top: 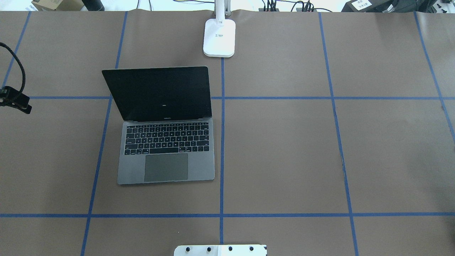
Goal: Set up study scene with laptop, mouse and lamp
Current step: 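Carry the black desk lamp with the right gripper toward the laptop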
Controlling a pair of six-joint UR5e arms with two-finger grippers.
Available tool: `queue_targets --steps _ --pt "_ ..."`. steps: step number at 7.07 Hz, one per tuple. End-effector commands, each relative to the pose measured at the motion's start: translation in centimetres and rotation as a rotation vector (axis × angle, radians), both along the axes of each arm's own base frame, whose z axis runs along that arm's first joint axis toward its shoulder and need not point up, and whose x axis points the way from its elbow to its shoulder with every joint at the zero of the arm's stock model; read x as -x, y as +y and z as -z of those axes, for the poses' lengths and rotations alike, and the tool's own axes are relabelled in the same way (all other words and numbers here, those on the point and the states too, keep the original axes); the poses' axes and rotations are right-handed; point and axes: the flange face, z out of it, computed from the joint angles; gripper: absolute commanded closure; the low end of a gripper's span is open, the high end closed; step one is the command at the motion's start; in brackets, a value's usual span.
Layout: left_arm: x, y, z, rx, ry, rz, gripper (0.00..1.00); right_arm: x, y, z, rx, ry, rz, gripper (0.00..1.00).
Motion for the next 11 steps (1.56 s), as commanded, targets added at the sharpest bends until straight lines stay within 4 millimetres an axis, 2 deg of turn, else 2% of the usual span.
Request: queue_targets --steps 1,4,5,6,8,9,10,11 --pt "0.0 0.0 -0.1 0.001 -0.002 0.0 0.0 0.9 -1.8 4.9 0.083 0.026 -0.104 1.0" --pt "0.1 0.0 -0.2 0.005 -0.002 0.001 0.0 2.3 -4.7 8.7 0.204 0.059 -0.227 1.0" --pt "0.0 -0.1 -0.4 0.007 -0.005 0.001 0.0 2.9 -6.5 10.5 0.229 0.065 -0.258 1.0" --pt "-0.1 -0.2 -0.7 0.011 -0.007 -0.001 0.0 3.4 -7.8 13.2 0.244 0.084 -0.283 1.0" --pt "-0.1 -0.2 -0.8 0.015 -0.008 -0.001 0.0 4.9 -10.4 19.9 0.283 0.135 -0.329 1.0" --pt "0.2 0.4 -2.1 0.037 -0.018 -0.003 0.0 6.9 -11.7 23.7 0.313 0.167 -0.335 1.0" --pt "0.7 1.5 -4.0 0.048 -0.03 -0.017 0.0 9.3 -12.8 28.0 0.348 0.206 -0.338 1.0" --pt "1.7 3.4 -7.1 0.062 -0.043 -0.031 0.0 11.6 -13.9 31.5 0.374 0.241 -0.339 1.0"
